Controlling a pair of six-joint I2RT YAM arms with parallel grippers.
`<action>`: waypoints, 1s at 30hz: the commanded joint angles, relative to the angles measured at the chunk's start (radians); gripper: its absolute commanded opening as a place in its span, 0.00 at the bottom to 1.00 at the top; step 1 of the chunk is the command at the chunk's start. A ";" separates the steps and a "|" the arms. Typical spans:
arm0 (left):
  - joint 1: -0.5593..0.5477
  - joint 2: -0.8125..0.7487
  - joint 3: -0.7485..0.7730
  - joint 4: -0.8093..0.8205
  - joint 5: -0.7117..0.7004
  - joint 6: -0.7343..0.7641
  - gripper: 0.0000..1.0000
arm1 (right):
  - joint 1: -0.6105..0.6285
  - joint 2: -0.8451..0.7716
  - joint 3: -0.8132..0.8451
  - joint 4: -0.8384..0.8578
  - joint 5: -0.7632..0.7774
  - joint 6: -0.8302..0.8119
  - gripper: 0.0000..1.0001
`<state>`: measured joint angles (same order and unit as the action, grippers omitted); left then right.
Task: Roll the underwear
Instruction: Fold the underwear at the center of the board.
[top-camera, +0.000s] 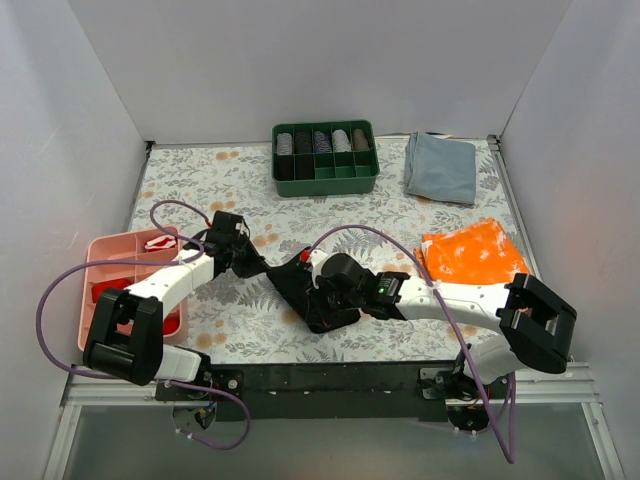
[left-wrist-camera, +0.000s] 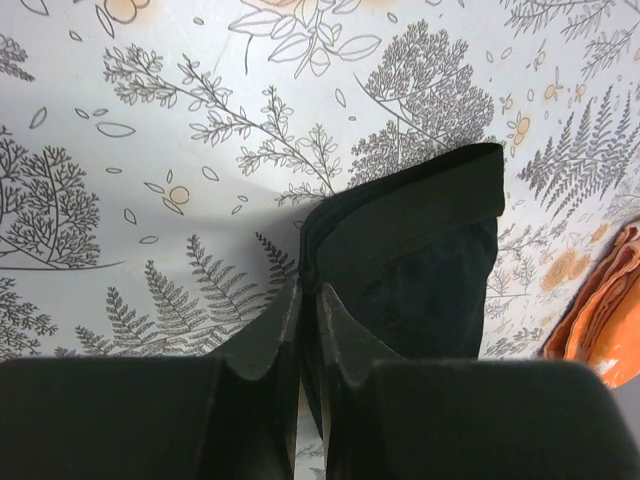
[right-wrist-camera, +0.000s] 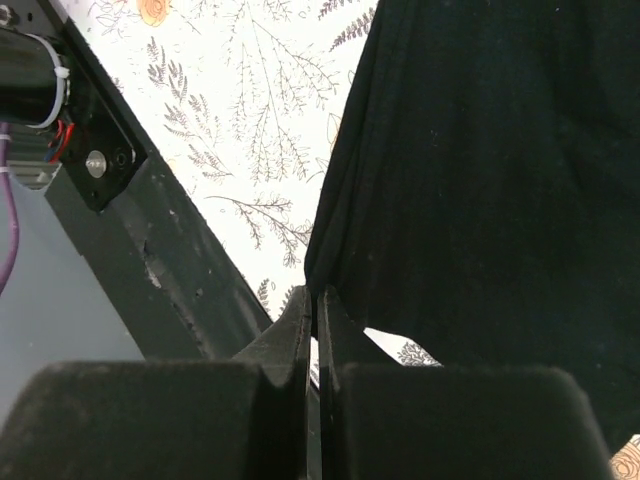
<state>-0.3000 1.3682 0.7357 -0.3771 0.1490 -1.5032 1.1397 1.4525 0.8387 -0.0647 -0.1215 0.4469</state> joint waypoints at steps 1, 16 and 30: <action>-0.040 -0.018 0.059 -0.049 -0.057 -0.005 0.00 | -0.015 -0.050 -0.039 0.106 -0.064 0.030 0.01; 0.055 -0.126 -0.021 -0.186 -0.229 -0.002 0.00 | -0.003 0.149 0.122 0.083 -0.291 -0.042 0.01; -0.014 -0.080 0.099 -0.082 -0.117 0.017 0.00 | -0.034 0.103 0.060 0.201 -0.260 0.076 0.01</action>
<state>-0.2665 1.2869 0.7746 -0.5285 0.0158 -1.4952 1.1187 1.6070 0.9184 0.0666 -0.3679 0.4725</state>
